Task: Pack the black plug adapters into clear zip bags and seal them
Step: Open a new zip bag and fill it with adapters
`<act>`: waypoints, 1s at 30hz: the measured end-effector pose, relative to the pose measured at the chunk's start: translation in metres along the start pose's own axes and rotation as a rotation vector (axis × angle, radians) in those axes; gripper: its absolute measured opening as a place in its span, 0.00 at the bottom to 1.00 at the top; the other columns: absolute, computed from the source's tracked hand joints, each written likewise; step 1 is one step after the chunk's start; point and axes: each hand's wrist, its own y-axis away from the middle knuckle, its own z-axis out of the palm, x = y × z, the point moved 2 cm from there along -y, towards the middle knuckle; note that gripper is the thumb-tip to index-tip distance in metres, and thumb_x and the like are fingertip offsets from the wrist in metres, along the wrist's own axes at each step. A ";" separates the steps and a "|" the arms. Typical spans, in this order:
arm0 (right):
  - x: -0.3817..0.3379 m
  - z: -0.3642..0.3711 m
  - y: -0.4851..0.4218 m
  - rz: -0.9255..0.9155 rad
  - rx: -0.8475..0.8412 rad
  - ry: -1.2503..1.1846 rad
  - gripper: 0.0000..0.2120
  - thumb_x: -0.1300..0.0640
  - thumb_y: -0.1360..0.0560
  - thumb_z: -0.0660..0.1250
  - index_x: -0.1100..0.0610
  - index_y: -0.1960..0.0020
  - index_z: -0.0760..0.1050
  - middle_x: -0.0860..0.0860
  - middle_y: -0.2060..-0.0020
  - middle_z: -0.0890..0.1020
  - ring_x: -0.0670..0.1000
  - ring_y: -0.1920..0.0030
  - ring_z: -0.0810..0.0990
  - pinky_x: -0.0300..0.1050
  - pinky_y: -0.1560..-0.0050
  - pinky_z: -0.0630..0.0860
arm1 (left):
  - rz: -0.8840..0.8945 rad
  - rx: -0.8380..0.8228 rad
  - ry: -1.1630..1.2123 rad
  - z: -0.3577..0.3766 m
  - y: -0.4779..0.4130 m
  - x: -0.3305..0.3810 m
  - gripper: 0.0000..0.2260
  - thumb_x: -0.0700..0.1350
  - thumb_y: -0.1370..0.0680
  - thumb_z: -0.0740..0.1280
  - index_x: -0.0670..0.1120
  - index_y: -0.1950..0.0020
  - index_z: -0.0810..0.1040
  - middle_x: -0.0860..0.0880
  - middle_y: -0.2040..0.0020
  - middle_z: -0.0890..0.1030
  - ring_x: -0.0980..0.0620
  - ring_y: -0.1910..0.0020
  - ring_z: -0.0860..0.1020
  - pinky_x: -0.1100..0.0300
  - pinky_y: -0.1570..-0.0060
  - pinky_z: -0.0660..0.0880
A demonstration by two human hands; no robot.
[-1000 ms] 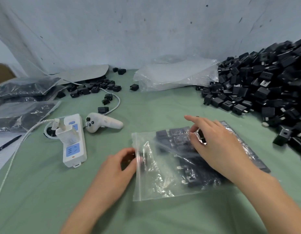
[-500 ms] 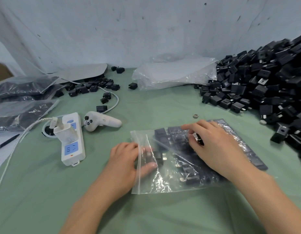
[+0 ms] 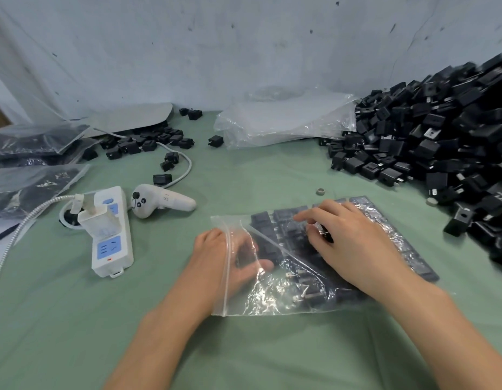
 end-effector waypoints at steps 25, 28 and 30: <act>-0.053 -0.012 0.001 0.089 -0.112 -1.298 0.13 0.42 0.23 0.64 0.43 0.42 0.80 0.54 0.51 0.84 0.49 0.62 0.83 0.43 0.76 0.71 | 0.309 0.214 0.227 -0.026 0.033 0.057 0.14 0.63 0.23 0.60 0.63 0.39 0.72 0.60 0.52 0.72 0.62 0.50 0.74 0.65 0.53 0.71; -0.053 -0.008 0.001 0.065 -0.099 -1.194 0.08 0.47 0.19 0.64 0.41 0.43 0.80 0.51 0.51 0.84 0.47 0.62 0.82 0.43 0.74 0.74 | 0.265 0.226 0.334 -0.029 0.036 0.048 0.12 0.60 0.24 0.63 0.64 0.41 0.73 0.59 0.52 0.77 0.59 0.50 0.76 0.70 0.54 0.70; -0.048 -0.006 0.000 0.095 -0.051 -1.144 0.08 0.48 0.18 0.64 0.40 0.45 0.81 0.50 0.52 0.83 0.44 0.64 0.81 0.41 0.74 0.74 | 0.185 0.283 0.416 -0.036 0.039 0.030 0.12 0.59 0.26 0.66 0.64 0.42 0.74 0.60 0.51 0.79 0.58 0.52 0.78 0.73 0.55 0.70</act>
